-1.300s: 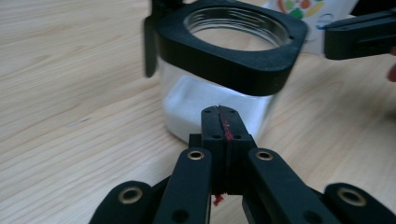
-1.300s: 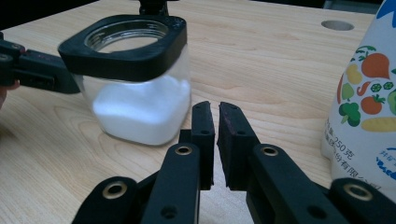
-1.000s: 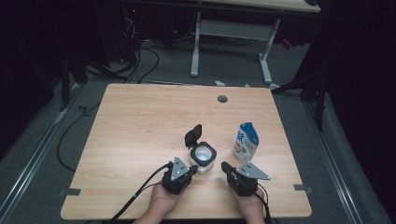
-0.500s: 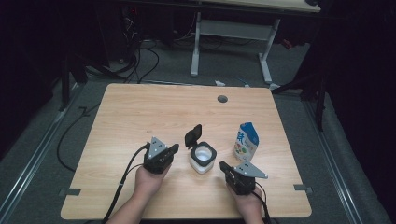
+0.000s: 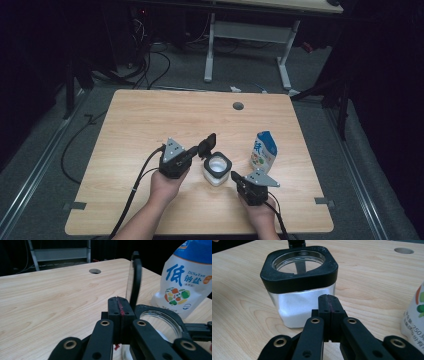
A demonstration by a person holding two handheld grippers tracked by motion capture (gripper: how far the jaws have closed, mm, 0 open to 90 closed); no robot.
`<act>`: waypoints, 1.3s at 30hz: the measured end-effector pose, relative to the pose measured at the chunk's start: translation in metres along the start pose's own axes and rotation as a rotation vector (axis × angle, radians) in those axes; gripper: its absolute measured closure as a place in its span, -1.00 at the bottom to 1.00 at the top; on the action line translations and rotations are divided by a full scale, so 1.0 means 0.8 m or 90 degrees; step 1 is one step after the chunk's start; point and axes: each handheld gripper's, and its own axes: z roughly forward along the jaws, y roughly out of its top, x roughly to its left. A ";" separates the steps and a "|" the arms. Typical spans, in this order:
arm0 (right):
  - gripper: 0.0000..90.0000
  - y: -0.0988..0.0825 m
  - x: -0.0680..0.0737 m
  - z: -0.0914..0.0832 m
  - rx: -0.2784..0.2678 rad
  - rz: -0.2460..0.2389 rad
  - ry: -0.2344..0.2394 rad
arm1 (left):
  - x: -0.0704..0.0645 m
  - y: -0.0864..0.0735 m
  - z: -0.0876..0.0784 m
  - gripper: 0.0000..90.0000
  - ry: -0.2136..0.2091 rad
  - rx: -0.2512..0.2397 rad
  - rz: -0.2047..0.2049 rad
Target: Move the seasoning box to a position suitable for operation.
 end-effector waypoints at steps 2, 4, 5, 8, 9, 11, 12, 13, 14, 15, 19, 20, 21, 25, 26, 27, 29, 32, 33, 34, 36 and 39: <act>1.00 0.000 0.001 0.001 0.002 -0.001 0.002 | -0.001 0.000 0.000 1.00 -0.002 0.000 -0.004; 1.00 -0.001 0.003 0.002 0.005 0.000 0.006 | -0.003 0.000 -0.001 1.00 -0.005 -0.005 -0.006; 1.00 -0.001 0.004 0.003 0.005 -0.002 0.005 | -0.004 0.000 -0.001 1.00 -0.007 -0.006 -0.005; 1.00 -0.001 0.004 0.002 0.003 0.003 0.007 | -0.007 -0.001 -0.002 1.00 -0.011 -0.008 -0.003; 1.00 -0.001 0.005 0.002 0.003 0.003 0.007 | -0.007 -0.001 -0.002 1.00 -0.012 -0.009 -0.005; 1.00 -0.001 0.006 0.002 0.003 0.003 0.008 | -0.009 -0.003 -0.002 1.00 -0.015 -0.006 -0.004; 1.00 -0.001 0.006 0.002 0.005 0.002 0.007 | -0.010 -0.004 -0.002 1.00 -0.016 -0.006 -0.003; 1.00 -0.001 0.006 0.002 0.004 0.002 0.007 | -0.010 -0.004 -0.002 1.00 -0.018 -0.005 -0.002; 1.00 0.000 0.006 0.002 0.003 0.002 0.007 | -0.012 -0.005 -0.002 1.00 -0.020 -0.006 -0.002; 1.00 0.000 0.006 0.001 0.002 0.002 0.007 | -0.013 -0.005 -0.002 1.00 -0.021 -0.006 -0.001; 1.00 -0.001 0.006 0.001 0.001 0.004 0.009 | -0.020 -0.009 -0.001 1.00 -0.025 -0.001 0.008; 1.00 -0.001 0.006 0.001 0.001 0.003 0.010 | -0.022 -0.010 -0.001 1.00 -0.022 0.000 0.014; 1.00 -0.001 0.006 0.001 0.001 0.002 0.010 | -0.024 -0.011 0.000 1.00 -0.027 0.001 0.016; 1.00 -0.001 0.006 0.000 0.000 0.000 0.012 | -0.029 -0.015 0.000 1.00 -0.027 0.004 0.022; 1.00 -0.001 0.006 0.000 0.000 0.000 0.012 | -0.029 -0.016 0.000 1.00 -0.026 0.005 0.022; 1.00 -0.001 0.006 0.000 0.001 0.001 0.012 | -0.029 -0.017 0.000 1.00 -0.025 0.004 0.022; 1.00 -0.001 0.007 -0.001 0.002 -0.001 0.010 | -0.029 -0.020 -0.002 1.00 -0.023 0.003 0.023; 1.00 -0.002 0.006 -0.002 0.003 -0.002 0.007 | -0.026 -0.027 -0.006 1.00 -0.016 0.007 0.027; 1.00 -0.002 0.005 -0.002 0.002 -0.002 0.004 | -0.025 -0.031 -0.008 1.00 -0.014 0.010 0.028; 1.00 -0.002 0.004 -0.003 0.001 -0.002 0.003 | -0.023 -0.034 -0.011 1.00 -0.011 0.014 0.034; 1.00 -0.002 0.002 -0.003 0.001 -0.004 -0.002 | -0.019 -0.044 -0.017 1.00 -0.002 0.021 0.041; 1.00 -0.002 -0.005 -0.003 -0.001 0.001 -0.015 | -0.006 -0.059 -0.031 0.97 0.016 0.035 0.051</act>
